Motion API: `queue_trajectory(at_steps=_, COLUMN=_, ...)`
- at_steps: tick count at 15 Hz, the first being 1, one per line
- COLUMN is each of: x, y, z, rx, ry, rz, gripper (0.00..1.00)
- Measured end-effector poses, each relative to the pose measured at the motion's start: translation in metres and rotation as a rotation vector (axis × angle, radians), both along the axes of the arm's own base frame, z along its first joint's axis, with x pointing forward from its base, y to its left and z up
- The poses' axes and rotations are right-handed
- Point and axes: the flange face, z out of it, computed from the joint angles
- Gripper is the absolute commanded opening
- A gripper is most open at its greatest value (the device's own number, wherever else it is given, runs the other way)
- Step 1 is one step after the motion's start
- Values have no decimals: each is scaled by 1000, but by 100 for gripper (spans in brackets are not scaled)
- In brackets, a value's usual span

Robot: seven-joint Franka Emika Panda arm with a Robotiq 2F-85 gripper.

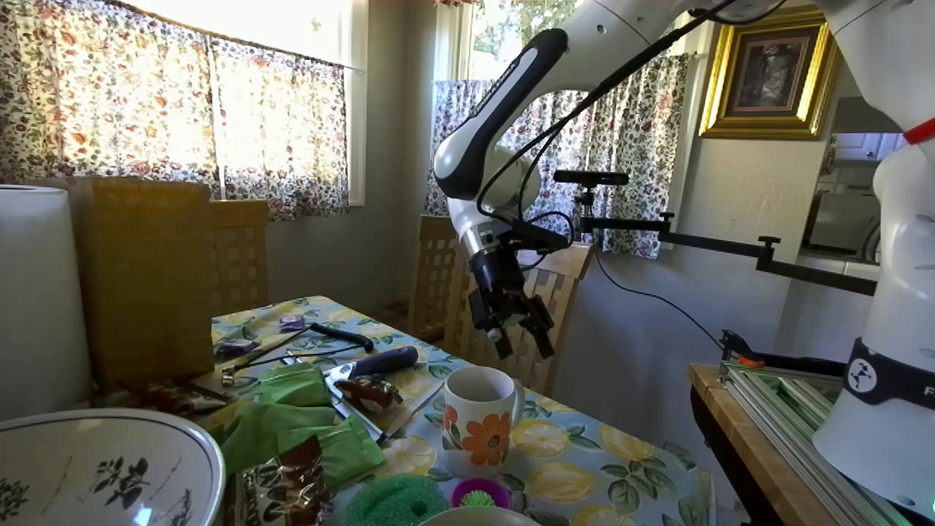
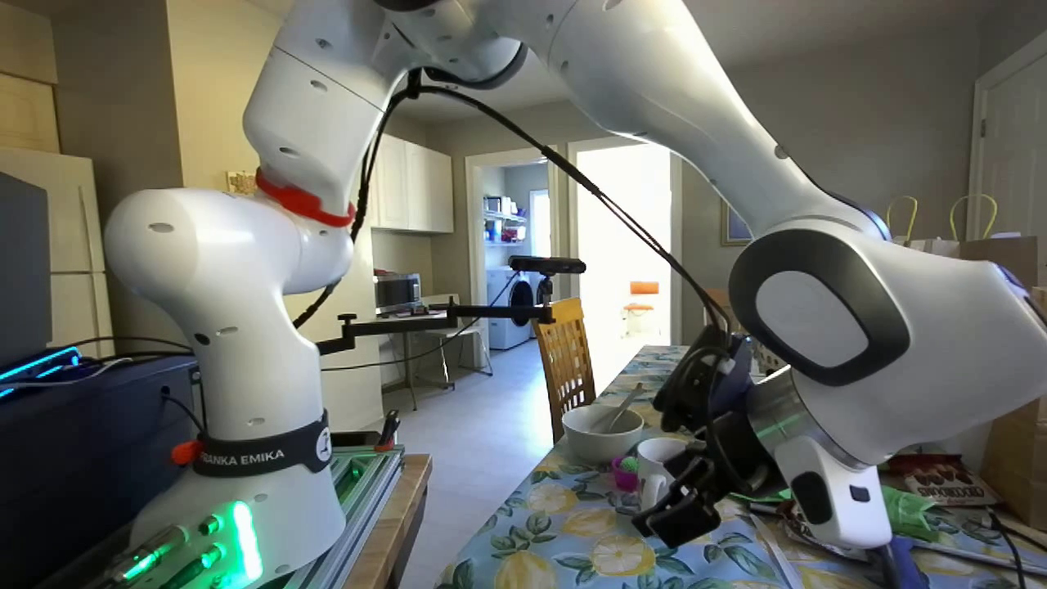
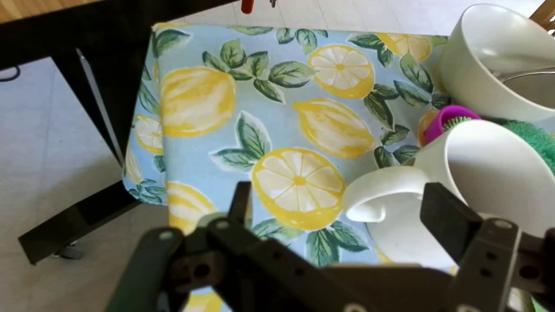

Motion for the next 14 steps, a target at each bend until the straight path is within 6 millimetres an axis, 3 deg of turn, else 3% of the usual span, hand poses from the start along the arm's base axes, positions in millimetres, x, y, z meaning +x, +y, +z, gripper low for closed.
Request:
queue_trajectory(at_steps=9, x=-2, y=-5, z=-22, rx=6, ry=57, rz=-22, gripper=100)
queue_trajectory(at_steps=14, x=-2, y=-3, z=-24, rx=12, ry=75, rz=-32, gripper=100)
